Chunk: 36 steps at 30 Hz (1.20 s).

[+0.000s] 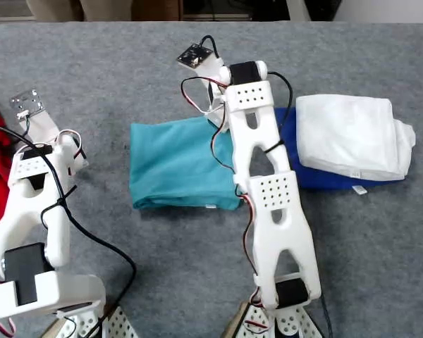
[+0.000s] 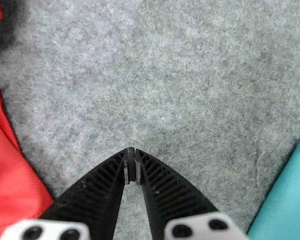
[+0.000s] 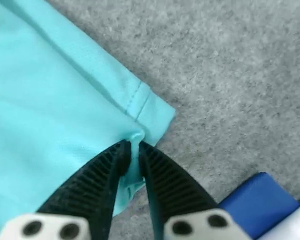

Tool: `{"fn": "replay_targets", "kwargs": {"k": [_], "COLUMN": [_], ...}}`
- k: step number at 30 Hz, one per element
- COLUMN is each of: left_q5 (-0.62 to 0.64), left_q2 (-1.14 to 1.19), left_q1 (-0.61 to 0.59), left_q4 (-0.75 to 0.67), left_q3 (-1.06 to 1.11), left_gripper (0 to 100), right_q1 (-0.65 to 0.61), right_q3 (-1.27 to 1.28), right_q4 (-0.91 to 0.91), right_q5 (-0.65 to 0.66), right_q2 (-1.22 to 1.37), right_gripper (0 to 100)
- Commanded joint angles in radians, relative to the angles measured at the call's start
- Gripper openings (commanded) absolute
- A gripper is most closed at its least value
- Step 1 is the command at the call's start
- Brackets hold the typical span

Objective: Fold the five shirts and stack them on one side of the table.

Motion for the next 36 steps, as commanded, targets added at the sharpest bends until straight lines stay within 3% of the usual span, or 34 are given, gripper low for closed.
{"fn": "replay_targets", "kwargs": {"k": [1, 15, 22, 28, 31, 36], "left_q5": [0.006, 0.006, 0.006, 0.008, 0.029, 0.146], "left_q2": [-0.004, -0.004, -0.004, -0.012, -0.025, -0.087], "left_q1": [0.011, 0.011, 0.011, 0.011, 0.026, 0.17], "left_q4": [-0.012, -0.012, -0.012, -0.006, 0.055, 0.285], "left_q3": [-0.043, -0.043, -0.043, -0.044, -0.077, -0.203], "left_gripper": [2, 2, 2, 2, 2, 2], "right_q1": [0.012, -0.016, -0.051, -0.05, -0.03, -0.031], "right_q3": [-0.051, -0.134, -0.151, -0.259, -0.217, 0.153], "right_q4": [-0.038, -0.183, -0.098, 0.077, 0.075, 0.075], "right_q5": [0.009, 0.011, 0.011, 0.005, -0.017, -0.11], "right_q2": [-0.012, -0.01, -0.018, -0.062, -0.136, -0.34], "right_gripper": [1.5, 3.0, 28.5, 17.3, 0.0, 0.5]}}
